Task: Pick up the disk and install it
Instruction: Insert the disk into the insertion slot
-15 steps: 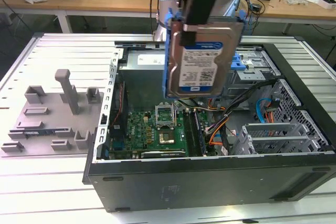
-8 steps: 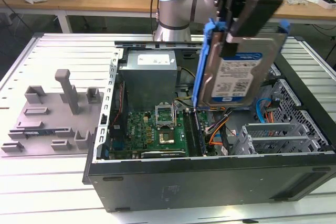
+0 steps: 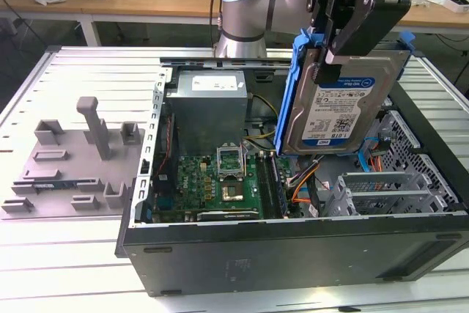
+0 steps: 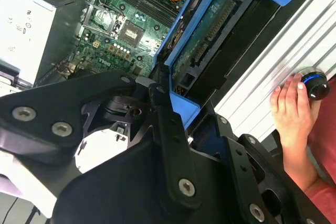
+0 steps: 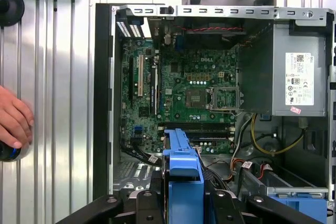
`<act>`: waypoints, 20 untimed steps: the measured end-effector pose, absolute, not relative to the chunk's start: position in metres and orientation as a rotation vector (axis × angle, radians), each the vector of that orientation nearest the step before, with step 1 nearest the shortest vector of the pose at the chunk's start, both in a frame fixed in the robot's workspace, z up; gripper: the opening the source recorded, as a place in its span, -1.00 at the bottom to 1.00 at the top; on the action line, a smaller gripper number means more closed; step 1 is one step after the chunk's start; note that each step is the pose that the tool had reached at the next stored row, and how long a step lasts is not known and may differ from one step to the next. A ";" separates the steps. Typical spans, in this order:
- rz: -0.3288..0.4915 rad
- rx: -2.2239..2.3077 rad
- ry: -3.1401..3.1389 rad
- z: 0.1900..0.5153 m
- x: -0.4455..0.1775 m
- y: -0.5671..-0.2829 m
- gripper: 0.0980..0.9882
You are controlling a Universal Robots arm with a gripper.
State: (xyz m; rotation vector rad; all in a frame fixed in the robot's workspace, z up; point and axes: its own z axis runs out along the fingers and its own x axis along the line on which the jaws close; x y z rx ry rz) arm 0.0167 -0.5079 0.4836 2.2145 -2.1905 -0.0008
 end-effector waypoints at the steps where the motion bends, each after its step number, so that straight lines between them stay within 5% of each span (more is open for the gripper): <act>1: -0.001 2.215 -2.191 0.484 0.017 -0.508 -0.40; 20: -0.017 2.223 -2.198 0.484 0.017 -0.510 -0.40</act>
